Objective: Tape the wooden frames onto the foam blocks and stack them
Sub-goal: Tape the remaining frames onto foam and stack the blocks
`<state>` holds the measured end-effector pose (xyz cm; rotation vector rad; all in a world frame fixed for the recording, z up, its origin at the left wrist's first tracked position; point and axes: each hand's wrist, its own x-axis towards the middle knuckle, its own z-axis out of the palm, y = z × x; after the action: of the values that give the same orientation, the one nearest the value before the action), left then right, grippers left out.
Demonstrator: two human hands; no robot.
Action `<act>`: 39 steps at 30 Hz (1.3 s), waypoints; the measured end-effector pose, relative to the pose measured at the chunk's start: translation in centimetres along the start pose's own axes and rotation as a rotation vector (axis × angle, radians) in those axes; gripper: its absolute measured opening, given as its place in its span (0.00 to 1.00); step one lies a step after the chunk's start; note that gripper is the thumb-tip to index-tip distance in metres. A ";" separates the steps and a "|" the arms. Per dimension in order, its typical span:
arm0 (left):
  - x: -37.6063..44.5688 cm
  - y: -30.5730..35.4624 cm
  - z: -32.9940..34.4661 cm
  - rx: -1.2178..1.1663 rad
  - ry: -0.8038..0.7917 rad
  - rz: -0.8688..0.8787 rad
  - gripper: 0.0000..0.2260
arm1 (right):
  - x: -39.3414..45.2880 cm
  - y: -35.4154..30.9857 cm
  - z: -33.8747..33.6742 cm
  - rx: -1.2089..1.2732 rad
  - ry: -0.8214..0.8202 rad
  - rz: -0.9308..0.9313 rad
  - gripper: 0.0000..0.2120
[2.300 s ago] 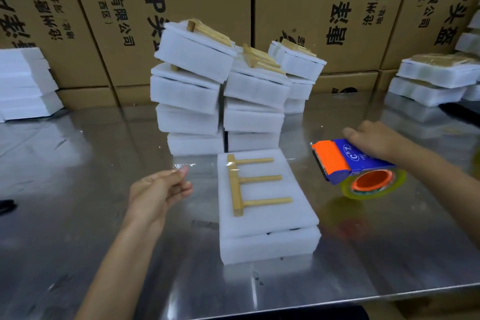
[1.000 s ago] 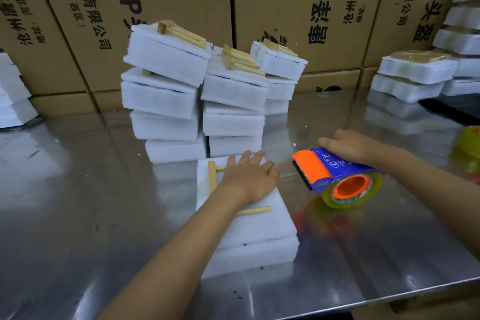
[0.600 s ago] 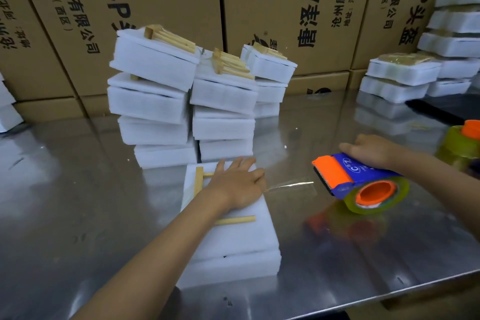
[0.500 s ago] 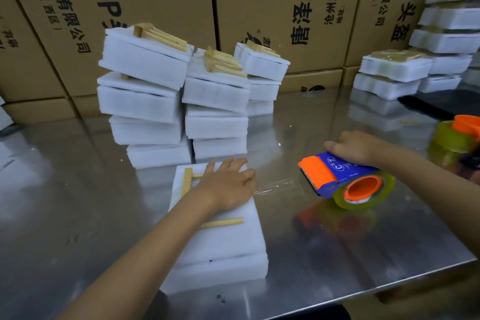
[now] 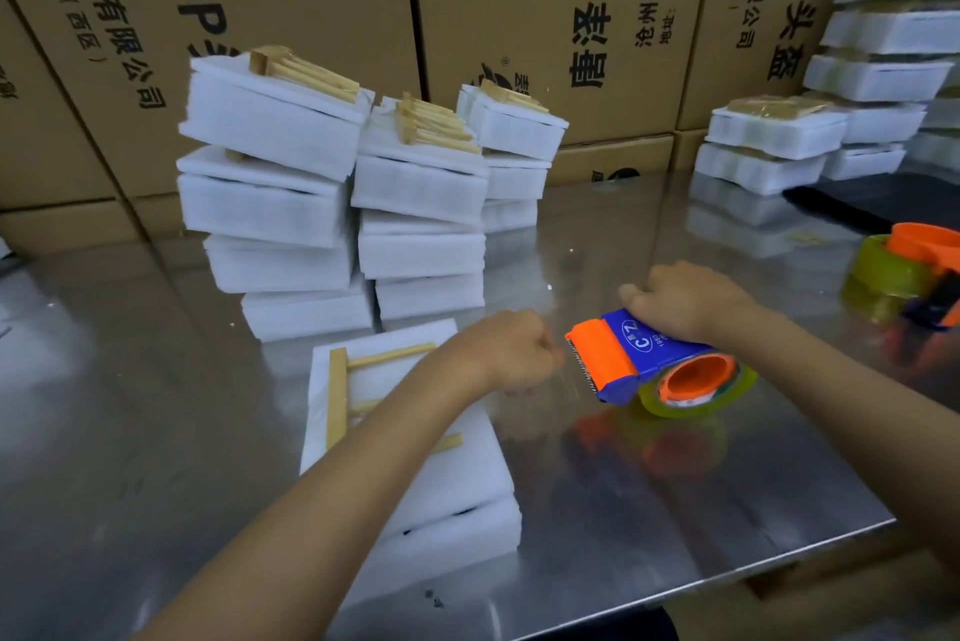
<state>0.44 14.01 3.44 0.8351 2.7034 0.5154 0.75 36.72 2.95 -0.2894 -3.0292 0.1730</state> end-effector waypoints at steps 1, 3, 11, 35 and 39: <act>0.2 0.1 0.2 -0.033 0.015 -0.006 0.13 | -0.2 -0.1 0.0 -0.006 0.009 -0.004 0.23; 0.3 -0.1 0.5 -0.110 0.086 -0.007 0.08 | -0.5 -0.5 -0.1 -0.036 0.031 0.000 0.22; -0.4 -2.2 2.3 -0.282 0.172 0.020 0.05 | -1.7 -3.7 1.0 -0.230 0.208 -0.057 0.19; -0.9 -1.9 2.6 -0.833 0.242 0.160 0.08 | -3.9 -5.6 6.3 -0.068 0.519 0.186 0.26; -0.8 -1.9 2.6 -0.850 0.243 0.146 0.10 | -5.4 -5.8 5.6 0.148 0.705 0.077 0.10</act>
<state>1.09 12.70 0.41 0.7319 2.2327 1.7166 4.43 29.46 -2.36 -0.3609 -2.2977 0.2387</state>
